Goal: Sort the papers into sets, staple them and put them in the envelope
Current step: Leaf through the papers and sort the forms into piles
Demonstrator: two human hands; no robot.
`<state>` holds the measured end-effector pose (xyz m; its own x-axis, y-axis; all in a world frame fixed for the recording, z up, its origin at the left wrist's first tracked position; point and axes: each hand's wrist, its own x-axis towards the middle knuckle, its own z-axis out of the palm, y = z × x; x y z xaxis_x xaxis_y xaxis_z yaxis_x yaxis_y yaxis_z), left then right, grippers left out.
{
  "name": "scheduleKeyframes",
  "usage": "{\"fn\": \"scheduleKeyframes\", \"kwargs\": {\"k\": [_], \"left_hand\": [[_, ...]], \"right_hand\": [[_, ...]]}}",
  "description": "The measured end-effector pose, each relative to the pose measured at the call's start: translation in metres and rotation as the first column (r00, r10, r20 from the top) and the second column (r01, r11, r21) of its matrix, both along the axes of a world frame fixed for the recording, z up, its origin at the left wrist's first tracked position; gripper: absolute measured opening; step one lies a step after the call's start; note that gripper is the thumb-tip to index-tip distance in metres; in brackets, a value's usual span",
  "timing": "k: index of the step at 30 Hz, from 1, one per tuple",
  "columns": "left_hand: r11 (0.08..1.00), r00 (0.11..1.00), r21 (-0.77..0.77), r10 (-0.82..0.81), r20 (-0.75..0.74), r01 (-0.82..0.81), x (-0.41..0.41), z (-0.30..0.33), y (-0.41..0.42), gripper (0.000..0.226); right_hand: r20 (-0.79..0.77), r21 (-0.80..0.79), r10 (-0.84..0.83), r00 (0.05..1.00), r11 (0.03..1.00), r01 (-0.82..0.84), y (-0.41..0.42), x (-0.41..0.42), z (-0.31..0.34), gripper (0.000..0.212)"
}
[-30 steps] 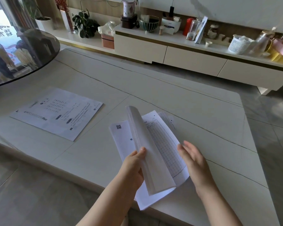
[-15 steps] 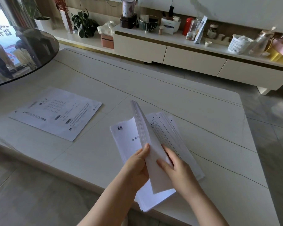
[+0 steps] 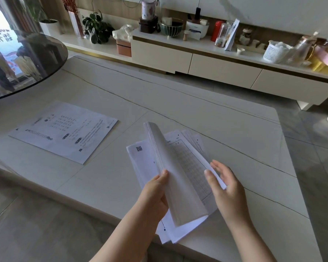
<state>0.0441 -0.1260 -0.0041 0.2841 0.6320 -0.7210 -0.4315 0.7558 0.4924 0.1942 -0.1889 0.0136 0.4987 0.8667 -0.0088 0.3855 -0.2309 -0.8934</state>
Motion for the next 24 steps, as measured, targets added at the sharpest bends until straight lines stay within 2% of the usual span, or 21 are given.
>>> {"fn": "scheduleKeyframes", "kwargs": {"k": [2, 5, 8, 12, 16, 20, 22, 23, 24], "left_hand": [[1.000, 0.999, 0.006, 0.009, 0.044, -0.009, 0.000, 0.002, 0.000, 0.026], [1.000, 0.993, 0.004, -0.027, 0.111, 0.027, -0.002, 0.006, -0.001, 0.027], [0.998, 0.989, -0.012, -0.053, 0.140, 0.055, -0.003, 0.007, -0.002, 0.032], [0.996, 0.981, 0.008, -0.088, 0.172, 0.088, -0.003, 0.008, -0.002, 0.033], [0.995, 0.981, 0.027, -0.097, 0.171, 0.093, -0.002, 0.008, -0.002, 0.034], [0.995, 0.990, 0.063, -0.087, 0.108, 0.081, -0.002, 0.006, -0.003, 0.034], [0.997, 0.996, 0.055, -0.064, 0.063, 0.060, -0.001, 0.006, -0.003, 0.033], [0.998, 0.998, 0.043, -0.048, 0.039, 0.046, -0.001, 0.006, -0.002, 0.032], [0.999, 0.999, 0.031, -0.035, 0.020, 0.034, -0.001, 0.006, -0.002, 0.030]], "right_hand": [[0.037, -0.048, 0.106, 0.994, 0.993, -0.104, 0.001, -0.007, -0.002, 0.041], [-0.077, -0.205, 0.297, 0.952, 0.929, -0.306, 0.003, -0.018, -0.007, 0.067], [-0.048, -0.267, 0.362, 0.931, 0.894, -0.361, 0.004, -0.023, -0.012, 0.071], [-0.016, -0.224, 0.357, 0.934, 0.909, -0.351, 0.004, -0.022, -0.011, 0.059], [-0.084, -0.157, 0.330, 0.940, 0.928, -0.339, 0.004, -0.020, -0.012, 0.034], [-0.196, -0.114, 0.246, 0.949, 0.956, -0.271, 0.005, -0.016, -0.014, 0.013], [-0.304, -0.109, 0.150, 0.941, 0.976, -0.191, 0.007, -0.014, -0.015, 0.011], [-0.351, -0.114, 0.108, 0.930, 0.981, -0.157, 0.007, -0.012, -0.014, 0.015], [-0.380, -0.124, 0.086, 0.921, 0.982, -0.144, 0.008, -0.009, -0.013, 0.028]]}}
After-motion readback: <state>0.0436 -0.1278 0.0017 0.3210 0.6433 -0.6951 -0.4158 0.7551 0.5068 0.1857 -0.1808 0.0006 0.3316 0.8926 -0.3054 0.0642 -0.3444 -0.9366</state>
